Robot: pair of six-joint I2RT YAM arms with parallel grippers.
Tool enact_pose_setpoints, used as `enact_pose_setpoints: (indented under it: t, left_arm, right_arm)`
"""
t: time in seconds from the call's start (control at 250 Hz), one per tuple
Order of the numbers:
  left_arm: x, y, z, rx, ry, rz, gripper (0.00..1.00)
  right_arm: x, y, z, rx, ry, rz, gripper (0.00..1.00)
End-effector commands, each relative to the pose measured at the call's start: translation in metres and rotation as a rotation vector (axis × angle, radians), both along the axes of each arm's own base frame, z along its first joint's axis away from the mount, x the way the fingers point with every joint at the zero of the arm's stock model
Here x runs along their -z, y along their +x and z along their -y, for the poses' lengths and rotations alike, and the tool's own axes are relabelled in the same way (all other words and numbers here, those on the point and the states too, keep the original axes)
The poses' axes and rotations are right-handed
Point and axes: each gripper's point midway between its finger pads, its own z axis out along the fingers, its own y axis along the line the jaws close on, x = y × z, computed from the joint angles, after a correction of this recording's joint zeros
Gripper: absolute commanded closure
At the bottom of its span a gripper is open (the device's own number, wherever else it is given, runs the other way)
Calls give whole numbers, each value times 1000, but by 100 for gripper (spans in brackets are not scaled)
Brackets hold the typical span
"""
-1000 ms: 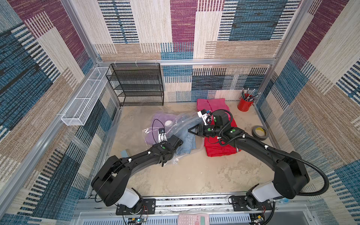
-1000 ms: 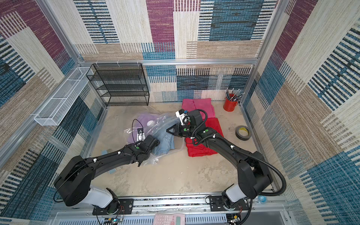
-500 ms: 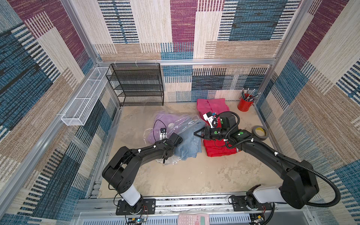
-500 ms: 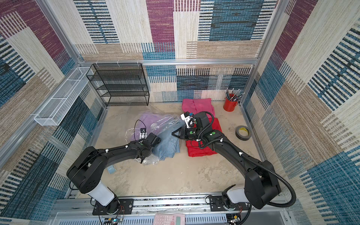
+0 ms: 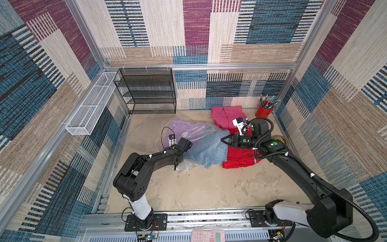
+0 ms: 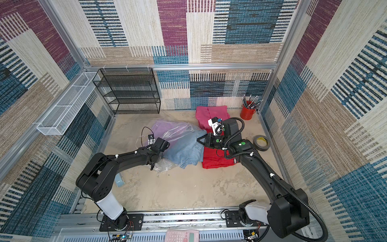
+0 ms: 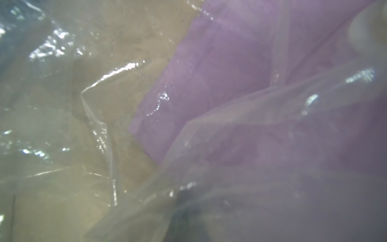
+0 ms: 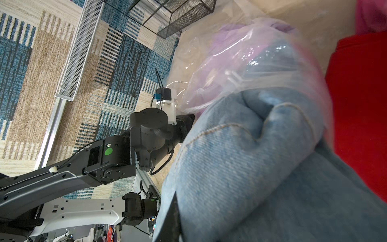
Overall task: Take the trousers out of the vacuum bag
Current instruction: Take out the trousers from the vacuum bag.
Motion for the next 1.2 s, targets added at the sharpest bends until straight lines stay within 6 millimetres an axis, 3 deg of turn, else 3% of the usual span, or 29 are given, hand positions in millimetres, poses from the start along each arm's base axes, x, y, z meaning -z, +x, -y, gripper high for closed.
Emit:
enact_pose_setpoints:
  t: [0.0,0.236,0.42,0.688,0.872,1.108,1.196]
  left_arm:
    - [1,-5,-23,-25,95,-37,100]
    - [14,-1,-26,-34,103,-71,100]
    - [17,6,-26,-41,121,-98,100]
    - [32,10,-28,-50,112,-128,100]
    - [33,10,-28,-51,110,-140,100]
    - [32,6,-29,-53,99,-138,100]
    - [32,2,-30,-57,94,-139,100]
  right_arm:
    - [-41,10,7,5,25,209,100]
    - [-69,0,5,-46,54,281,100]
    - [-88,3,6,-52,51,315,100]
    - [-143,14,7,-38,95,415,100]
    - [-178,9,2,-71,146,464,100]
    - [-203,22,16,9,110,527,100]
    - [-220,28,27,46,117,561,100]
